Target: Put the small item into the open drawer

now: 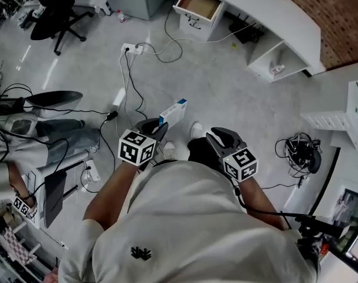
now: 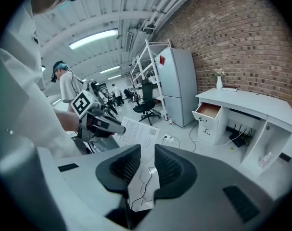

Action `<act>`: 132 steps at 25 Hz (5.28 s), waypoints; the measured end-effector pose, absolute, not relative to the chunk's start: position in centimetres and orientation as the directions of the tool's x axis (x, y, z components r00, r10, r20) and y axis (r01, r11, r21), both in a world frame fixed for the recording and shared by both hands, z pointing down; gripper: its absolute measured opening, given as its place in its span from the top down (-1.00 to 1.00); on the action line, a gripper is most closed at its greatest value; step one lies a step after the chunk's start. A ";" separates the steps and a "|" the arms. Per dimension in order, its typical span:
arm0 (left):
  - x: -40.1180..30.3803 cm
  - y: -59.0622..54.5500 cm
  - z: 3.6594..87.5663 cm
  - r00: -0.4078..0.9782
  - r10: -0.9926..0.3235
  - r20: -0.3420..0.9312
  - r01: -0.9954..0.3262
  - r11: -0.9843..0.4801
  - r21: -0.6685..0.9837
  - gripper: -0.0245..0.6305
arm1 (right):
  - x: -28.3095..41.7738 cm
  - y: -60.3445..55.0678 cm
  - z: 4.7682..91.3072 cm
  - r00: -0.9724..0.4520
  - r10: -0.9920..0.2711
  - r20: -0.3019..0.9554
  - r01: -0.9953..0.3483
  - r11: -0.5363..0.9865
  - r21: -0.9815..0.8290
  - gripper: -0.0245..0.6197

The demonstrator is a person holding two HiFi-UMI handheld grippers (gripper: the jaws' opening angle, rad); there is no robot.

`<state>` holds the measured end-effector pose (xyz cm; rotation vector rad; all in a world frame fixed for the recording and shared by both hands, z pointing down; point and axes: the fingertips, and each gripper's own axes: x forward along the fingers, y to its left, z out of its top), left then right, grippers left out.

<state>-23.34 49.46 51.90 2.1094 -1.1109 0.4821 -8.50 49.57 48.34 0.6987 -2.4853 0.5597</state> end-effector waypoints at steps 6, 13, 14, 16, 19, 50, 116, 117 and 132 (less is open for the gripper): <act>-20.9 38.4 52.8 0.576 -0.551 0.603 -0.817 -0.405 0.410 0.63 | -7.0 39.1 49.8 -0.739 -0.379 0.557 -0.582 0.775 -0.247 0.62; -17.3 23.8 50.8 0.539 -0.554 0.635 -0.840 -0.405 0.360 0.63 | -3.7 24.8 48.1 -0.766 -0.365 0.528 -0.546 0.804 -0.236 0.82; -16.8 21.7 50.6 0.532 -0.556 0.639 -0.844 -0.404 0.351 0.63 | -2.9 22.9 48.0 -0.767 -0.366 0.527 -0.545 0.805 -0.234 0.82; -15.7 17.6 50.4 0.519 -0.565 0.641 -0.852 -0.402 0.336 0.63 | -1.3 19.2 48.2 -0.766 -0.368 0.527 -0.546 0.805 -0.232 0.83; -14.5 11.9 50.6 0.508 -0.577 0.640 -0.859 -0.390 0.331 0.63 | 0.6 14.2 48.9 -0.758 -0.377 0.532 -0.561 0.792 -0.239 0.83; -16.4 -38.3 66.9 0.406 -0.442 0.800 -0.899 -0.350 0.263 0.63 | 6.2 -15.1 51.0 -0.415 -0.584 0.698 -0.906 0.332 -0.261 0.83; -10.8 -45.7 82.1 0.300 -0.339 0.892 -0.920 -0.352 0.175 0.48 | 10.4 -14.7 54.4 -0.334 -0.546 0.768 -0.942 0.169 -0.290 0.83; -10.8 -45.0 81.1 0.306 -0.347 0.887 -0.918 -0.354 0.179 0.48 | 10.5 -14.3 54.2 -0.342 -0.553 0.760 -0.939 0.182 -0.291 0.83; -10.3 -26.1 66.3 0.479 -0.428 0.767 -0.863 -0.387 0.323 0.81 | 11.7 -3.4 50.5 -0.476 -0.605 0.638 -0.876 0.386 -0.287 0.83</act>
